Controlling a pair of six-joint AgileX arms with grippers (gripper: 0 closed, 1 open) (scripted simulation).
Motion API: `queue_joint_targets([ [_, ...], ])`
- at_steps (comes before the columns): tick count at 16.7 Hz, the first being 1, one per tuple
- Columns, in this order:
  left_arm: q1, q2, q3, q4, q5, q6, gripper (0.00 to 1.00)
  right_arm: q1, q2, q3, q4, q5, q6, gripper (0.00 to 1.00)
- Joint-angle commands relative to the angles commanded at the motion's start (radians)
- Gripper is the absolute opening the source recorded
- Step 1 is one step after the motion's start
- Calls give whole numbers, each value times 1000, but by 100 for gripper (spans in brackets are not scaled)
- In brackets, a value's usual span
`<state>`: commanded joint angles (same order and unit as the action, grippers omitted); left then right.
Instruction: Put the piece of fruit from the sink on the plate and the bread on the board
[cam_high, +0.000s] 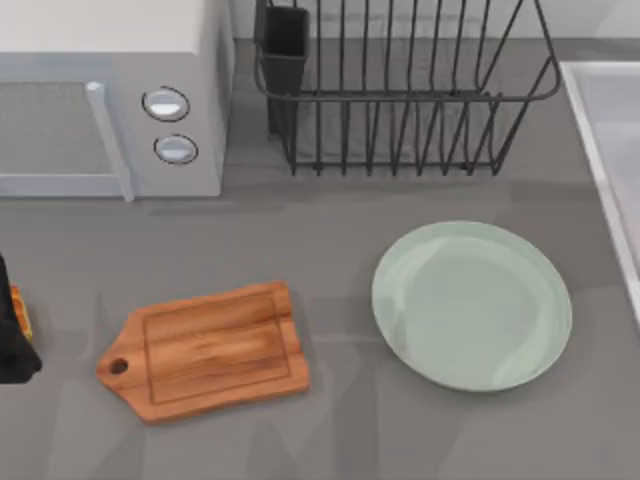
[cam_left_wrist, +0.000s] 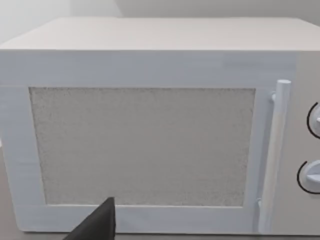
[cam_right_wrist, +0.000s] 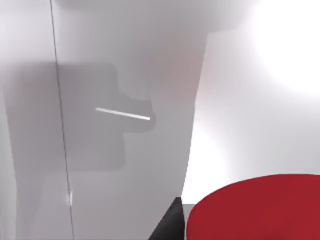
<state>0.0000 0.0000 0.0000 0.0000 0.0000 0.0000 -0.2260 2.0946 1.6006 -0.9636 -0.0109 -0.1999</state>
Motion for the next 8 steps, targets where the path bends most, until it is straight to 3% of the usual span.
queue_joint_targets([
  [8, 0, 0, 0, 0, 0, 0, 100, 371, -51, 80, -161, 5, 365, 0],
])
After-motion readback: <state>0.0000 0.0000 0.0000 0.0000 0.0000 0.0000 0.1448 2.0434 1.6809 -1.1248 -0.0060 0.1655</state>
